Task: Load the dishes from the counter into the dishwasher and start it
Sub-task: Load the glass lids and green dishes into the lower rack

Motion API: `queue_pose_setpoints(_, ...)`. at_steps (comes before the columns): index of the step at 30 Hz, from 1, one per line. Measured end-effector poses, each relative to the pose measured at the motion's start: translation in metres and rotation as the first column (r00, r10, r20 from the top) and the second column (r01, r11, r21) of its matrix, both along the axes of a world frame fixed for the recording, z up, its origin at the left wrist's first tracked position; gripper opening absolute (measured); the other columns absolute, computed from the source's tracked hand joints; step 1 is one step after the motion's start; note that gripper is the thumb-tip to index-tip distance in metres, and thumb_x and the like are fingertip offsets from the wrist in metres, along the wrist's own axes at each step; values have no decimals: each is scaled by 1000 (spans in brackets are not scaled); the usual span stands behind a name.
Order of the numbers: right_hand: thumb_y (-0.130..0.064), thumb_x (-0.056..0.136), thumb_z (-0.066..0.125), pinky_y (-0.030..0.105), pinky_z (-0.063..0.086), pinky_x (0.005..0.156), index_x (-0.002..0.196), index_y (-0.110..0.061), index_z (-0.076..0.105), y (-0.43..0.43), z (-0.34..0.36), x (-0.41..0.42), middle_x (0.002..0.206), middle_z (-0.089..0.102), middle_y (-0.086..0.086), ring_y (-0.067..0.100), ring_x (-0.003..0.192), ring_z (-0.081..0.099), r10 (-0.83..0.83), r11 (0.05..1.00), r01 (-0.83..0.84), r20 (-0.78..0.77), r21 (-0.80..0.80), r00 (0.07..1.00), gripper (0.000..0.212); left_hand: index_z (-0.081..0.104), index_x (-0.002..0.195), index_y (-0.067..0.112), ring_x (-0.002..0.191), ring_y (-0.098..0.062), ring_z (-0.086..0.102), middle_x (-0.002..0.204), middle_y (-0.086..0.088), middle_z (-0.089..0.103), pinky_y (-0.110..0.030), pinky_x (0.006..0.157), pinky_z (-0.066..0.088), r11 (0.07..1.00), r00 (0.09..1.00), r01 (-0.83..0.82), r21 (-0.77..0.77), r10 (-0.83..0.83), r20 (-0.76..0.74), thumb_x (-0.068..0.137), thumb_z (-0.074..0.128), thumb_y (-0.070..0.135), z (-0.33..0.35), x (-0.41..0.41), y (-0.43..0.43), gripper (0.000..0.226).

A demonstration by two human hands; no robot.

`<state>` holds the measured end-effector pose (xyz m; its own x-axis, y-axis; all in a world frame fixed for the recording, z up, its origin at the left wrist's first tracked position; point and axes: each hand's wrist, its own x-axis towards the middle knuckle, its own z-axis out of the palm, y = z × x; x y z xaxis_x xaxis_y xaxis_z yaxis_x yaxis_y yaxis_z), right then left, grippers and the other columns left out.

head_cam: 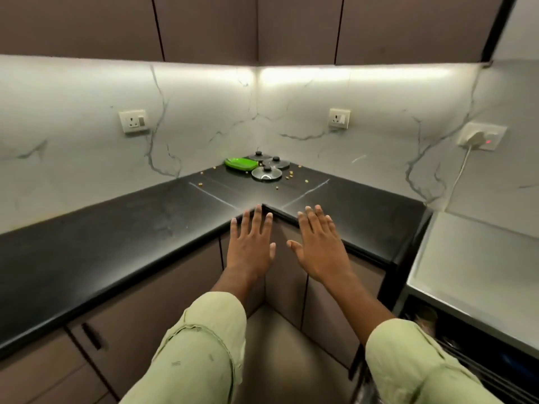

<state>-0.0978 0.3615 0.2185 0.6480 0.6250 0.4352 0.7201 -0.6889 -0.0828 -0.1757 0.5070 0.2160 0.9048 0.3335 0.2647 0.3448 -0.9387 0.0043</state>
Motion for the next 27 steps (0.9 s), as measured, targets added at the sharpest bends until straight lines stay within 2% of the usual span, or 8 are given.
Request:
queue_pose_setpoints(6, -51, 99, 40, 41, 2, 121, 155, -11, 18, 87, 17, 34, 163, 10, 13, 27, 151, -2, -4, 1000, 3, 18, 16, 1000, 72, -3, 159, 19, 151, -34, -12, 164, -11, -17, -54, 122, 0, 998, 1000, 28, 50, -27, -15, 103, 35, 44, 14, 36, 87, 71)
queue_pose_setpoints(11, -51, 100, 38, 41, 0, 122, 156, -13, 12, 137, 13, 66, 164, 6, 12, 26, 151, -6, -34, 999, 34, -36, 3, 999, 73, -3, 158, 20, 151, -34, -12, 164, -11, -16, -54, 122, 0, 998, 998, 41, 42, -39, -49, 103, 35, 45, 1, 63, 147, 72)
queue_pose_setpoints(19, -50, 100, 38, 40, 0, 123, 156, -16, 8, 177, -14, 135, 164, 4, 9, 24, 151, -8, -76, 996, 71, -100, -47, 992, 72, -1, 159, 20, 152, -33, -11, 165, -10, -15, -53, 122, -1, 999, 993, 51, 14, -49, -109, 102, 35, 45, -27, 121, 192, 71)
queue_pose_setpoints(27, -47, 98, 45, 39, 1, 122, 156, -13, 15, 216, -30, 237, 163, 9, 12, 26, 151, -3, -10, 999, 4, -157, -37, 988, 73, -1, 159, 22, 152, -32, -13, 164, -8, -17, -51, 121, -2, 1000, 986, 11, -23, -14, -167, 103, 37, 42, -29, 216, 231, 70)
